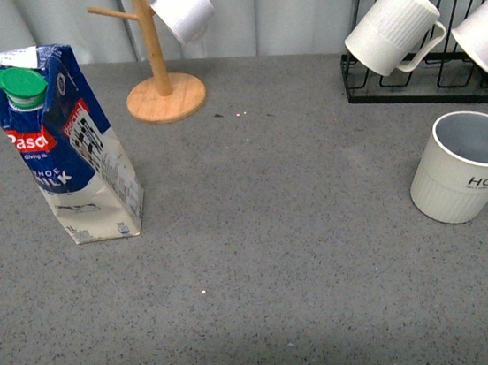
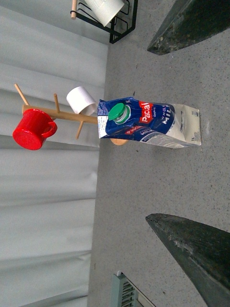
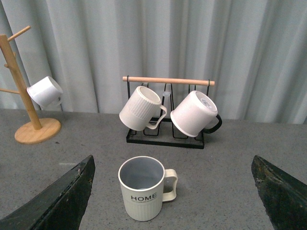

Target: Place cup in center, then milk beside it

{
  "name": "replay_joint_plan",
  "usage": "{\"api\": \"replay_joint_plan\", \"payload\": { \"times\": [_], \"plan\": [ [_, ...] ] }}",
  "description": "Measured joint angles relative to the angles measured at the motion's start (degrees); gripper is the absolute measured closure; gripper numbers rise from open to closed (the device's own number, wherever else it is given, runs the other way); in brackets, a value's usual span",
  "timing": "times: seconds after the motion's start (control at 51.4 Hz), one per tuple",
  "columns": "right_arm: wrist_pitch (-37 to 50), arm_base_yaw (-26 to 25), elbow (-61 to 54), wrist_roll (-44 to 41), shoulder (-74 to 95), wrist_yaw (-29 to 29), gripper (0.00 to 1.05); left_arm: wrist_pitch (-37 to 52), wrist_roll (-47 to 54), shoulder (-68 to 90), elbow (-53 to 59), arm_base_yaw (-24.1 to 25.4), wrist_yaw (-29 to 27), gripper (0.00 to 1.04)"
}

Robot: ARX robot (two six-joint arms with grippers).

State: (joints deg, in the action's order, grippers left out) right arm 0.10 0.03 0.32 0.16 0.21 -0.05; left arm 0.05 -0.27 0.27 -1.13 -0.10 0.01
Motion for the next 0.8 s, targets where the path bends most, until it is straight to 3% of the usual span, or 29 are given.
{"api": "replay_joint_plan", "payload": {
  "times": [0.798],
  "plan": [
    [0.00, 0.00, 0.00, -0.02, 0.00, 0.00, 0.09, -0.02, 0.00, 0.00, 0.00, 0.00, 0.00, 0.07]
  ]
}}
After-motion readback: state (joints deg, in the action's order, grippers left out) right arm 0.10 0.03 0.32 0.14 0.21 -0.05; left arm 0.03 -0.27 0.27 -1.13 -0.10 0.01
